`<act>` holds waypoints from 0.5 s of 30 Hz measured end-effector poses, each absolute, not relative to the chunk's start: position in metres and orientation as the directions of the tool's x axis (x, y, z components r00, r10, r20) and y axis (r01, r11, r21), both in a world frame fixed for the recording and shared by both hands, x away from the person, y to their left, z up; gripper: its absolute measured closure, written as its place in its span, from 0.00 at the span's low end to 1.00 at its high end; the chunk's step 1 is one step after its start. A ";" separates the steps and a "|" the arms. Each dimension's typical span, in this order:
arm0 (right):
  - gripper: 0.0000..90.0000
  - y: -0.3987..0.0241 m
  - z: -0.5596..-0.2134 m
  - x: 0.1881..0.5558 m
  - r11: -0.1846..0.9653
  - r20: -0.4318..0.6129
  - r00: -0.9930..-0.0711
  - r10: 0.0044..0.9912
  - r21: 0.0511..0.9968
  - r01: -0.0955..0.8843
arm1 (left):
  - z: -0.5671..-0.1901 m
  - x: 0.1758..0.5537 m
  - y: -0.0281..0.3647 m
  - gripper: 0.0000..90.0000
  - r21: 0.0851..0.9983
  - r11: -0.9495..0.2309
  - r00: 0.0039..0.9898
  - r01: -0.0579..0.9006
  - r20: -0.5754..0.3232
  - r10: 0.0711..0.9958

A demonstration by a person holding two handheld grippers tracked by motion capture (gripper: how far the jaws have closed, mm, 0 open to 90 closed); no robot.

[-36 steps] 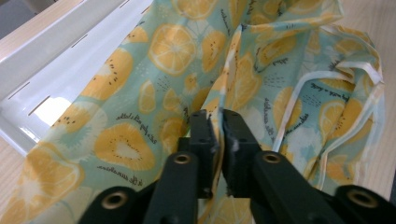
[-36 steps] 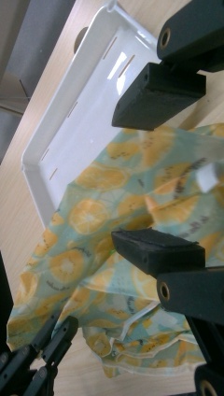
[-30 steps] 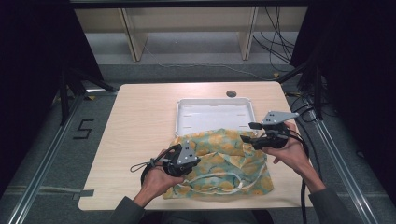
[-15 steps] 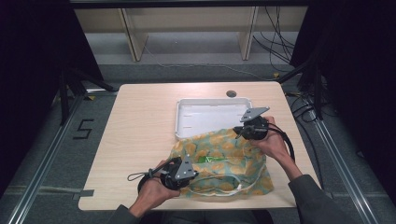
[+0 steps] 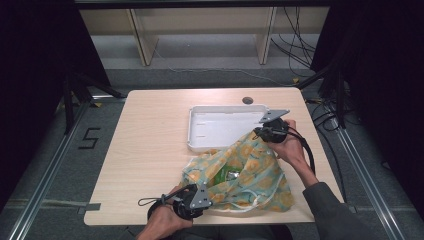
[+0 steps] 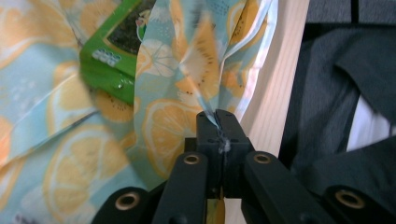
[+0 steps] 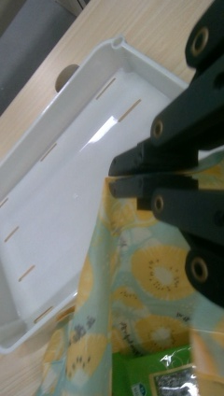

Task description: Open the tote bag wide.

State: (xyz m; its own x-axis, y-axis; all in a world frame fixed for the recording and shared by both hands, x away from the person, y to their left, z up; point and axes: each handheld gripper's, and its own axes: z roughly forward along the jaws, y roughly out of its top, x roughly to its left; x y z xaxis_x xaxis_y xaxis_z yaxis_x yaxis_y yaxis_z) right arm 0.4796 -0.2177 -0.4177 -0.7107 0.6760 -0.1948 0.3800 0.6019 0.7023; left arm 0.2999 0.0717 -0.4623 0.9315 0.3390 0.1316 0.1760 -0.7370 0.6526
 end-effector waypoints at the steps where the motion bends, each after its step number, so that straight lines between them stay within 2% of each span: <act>1: 0.80 -0.218 -0.415 0.478 0.594 -0.188 -0.709 0.679 0.709 0.381 | -0.460 0.300 0.071 0.93 0.666 -0.720 0.929 0.196 0.109 0.354; 2: 0.73 -0.218 -0.411 0.475 0.576 -0.174 -0.704 0.689 0.720 0.386 | -0.457 0.302 0.070 0.90 0.679 -0.706 0.929 0.204 0.094 0.359; 4: 0.68 -0.219 -0.399 0.464 0.548 -0.161 -0.715 0.680 0.760 0.349 | -0.450 0.304 0.068 0.79 0.701 -0.682 0.927 0.207 0.083 0.367; 5: 0.67 -0.220 -0.395 0.460 0.548 -0.156 -0.731 0.664 0.766 0.335 | -0.445 0.306 0.068 0.78 0.716 -0.668 0.928 0.203 0.077 0.364; 9: 0.68 -0.218 -0.379 0.433 0.529 -0.091 -0.789 0.607 0.788 0.315 | -0.426 0.312 0.068 0.66 0.753 -0.625 0.913 0.205 0.083 0.399; 12: 0.71 -0.213 -0.379 0.420 0.539 -0.053 -0.831 0.554 0.784 0.309 | -0.412 0.322 0.068 0.61 0.769 -0.600 0.892 0.220 0.091 0.444; 15: 0.69 -0.209 -0.384 0.413 0.563 -0.033 -0.862 0.505 0.770 0.301 | -0.405 0.335 0.069 0.56 0.791 -0.566 0.865 0.235 0.095 0.493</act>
